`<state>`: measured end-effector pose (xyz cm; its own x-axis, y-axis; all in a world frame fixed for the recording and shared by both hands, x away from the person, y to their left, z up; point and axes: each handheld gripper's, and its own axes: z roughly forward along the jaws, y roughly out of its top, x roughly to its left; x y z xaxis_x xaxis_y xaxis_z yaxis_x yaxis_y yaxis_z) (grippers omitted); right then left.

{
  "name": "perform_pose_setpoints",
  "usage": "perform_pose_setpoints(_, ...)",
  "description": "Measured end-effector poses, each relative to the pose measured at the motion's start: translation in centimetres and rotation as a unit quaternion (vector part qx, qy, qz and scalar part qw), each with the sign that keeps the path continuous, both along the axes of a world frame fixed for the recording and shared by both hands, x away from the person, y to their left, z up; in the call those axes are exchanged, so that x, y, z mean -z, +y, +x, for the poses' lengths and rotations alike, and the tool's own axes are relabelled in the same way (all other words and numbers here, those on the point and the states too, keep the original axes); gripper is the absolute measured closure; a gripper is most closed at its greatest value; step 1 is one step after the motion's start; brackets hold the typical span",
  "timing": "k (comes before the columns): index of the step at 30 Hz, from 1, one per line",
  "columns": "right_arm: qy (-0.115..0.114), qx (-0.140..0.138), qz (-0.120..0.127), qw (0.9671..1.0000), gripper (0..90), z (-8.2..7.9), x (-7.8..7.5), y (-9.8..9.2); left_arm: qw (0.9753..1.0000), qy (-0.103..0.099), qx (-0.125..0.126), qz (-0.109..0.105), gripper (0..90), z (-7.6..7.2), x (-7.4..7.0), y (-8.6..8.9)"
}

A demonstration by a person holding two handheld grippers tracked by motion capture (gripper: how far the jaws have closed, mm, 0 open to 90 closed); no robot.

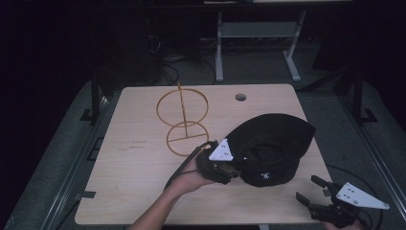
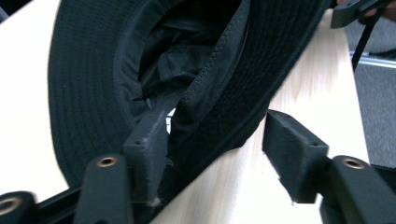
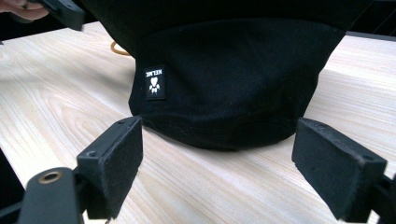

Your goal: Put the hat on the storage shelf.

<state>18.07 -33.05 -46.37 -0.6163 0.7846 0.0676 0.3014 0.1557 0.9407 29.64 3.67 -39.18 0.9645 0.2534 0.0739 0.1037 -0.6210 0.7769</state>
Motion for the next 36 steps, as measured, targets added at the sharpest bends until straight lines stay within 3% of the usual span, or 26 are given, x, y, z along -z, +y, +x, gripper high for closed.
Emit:
perform_pose_setpoints(1, 0.000, 0.000, 0.000, 1.0000, 16.0, 0.0, 0.0, 0.0, 1.0000, 0.002, 0.000, -0.004, 43.5, 0.1, 0.1, -0.3)
perform_pose_setpoints(4, -0.002, 0.001, 0.002, 1.0000, 16.0, 0.0, -0.1, 0.0, 0.9999, -0.009, 0.010, 0.005, 57.7, 0.2, 0.5, -0.9)
perform_pose_setpoints(8, -0.001, 0.003, 0.008, 1.0000, 16.0, 0.1, 0.0, 0.0, 0.9997, -0.016, 0.018, -0.001, 72.0, 0.2, 0.5, -1.3)
perform_pose_setpoints(13, -0.005, 0.007, 0.015, 0.9999, 15.9, 0.3, -0.1, 0.1, 0.9994, -0.015, 0.027, -0.017, 82.1, 0.1, 0.4, -1.6)
perform_pose_setpoints(14, -0.008, 0.009, 0.024, 0.9996, 15.9, 0.4, -0.1, 0.2, 0.9990, -0.013, 0.031, -0.029, 84.1, 0.0, 0.3, -1.7)
perform_pose_setpoints(17, -0.011, 0.013, 0.030, 0.9994, 15.7, 0.6, -0.1, 0.3, 0.9983, -0.009, 0.036, -0.045, 85.2, -0.1, 0.1, -1.8)
perform_pose_setpoints(18, -0.015, 0.020, 0.042, 0.9988, 15.7, 0.8, -0.1, 0.5, 0.9974, -0.005, 0.038, -0.061, 85.3, -0.1, -0.2, -1.8)
perform_pose_setpoints(19, -0.019, 0.025, 0.048, 0.9984, 15.6, 0.9, -0.1, 0.5, 0.9974, -0.005, 0.038, -0.061, 85.3, -0.1, -0.2, -1.8)
perform_pose_setpoints(20, -0.021, 0.029, 0.055, 0.9978, 15.6, 1.0, -0.1, 0.5, 0.9963, 0.003, 0.040, -0.076, 85.3, -0.2, -0.4, -1.7)
perform_pose_setpoints(22, -0.021, 0.035, 0.068, 0.9969, 15.2, 1.5, -0.2, 0.6, 0.9952, 0.008, 0.041, -0.088, 85.4, -0.2, -0.6, -1.5)
perform_pose_setpoints(31, -0.017, 0.033, 0.104, 0.9939, 14.5, 2.9, -0.2, 1.6, 0.9895, 0.029, 0.047, -0.134, 85.5, -0.1, -1.4, -0.7)
perform_pose_setpoints(34, -0.015, 0.033, 0.136, 0.9901, 14.8, 3.5, -0.2, 1.8, 0.9879, 0.030, 0.052, -0.143, 85.6, -0.2, -1.7, -0.5)
perform_pose_setpoints(35, -0.015, 0.033, 0.136, 0.9901, 14.8, 3.5, -0.2, 1.8, 0.9879, 0.030, 0.052, -0.143, 85.6, -0.2, -1.7, -0.5)
perform_pose_setpoints(36, -0.009, 0.030, 0.152, 0.9879, 15.0, 4.0, -0.2, 1.9, 0.9868, 0.034, 0.053, -0.149, 85.6, -0.3, -1.7, -0.5)
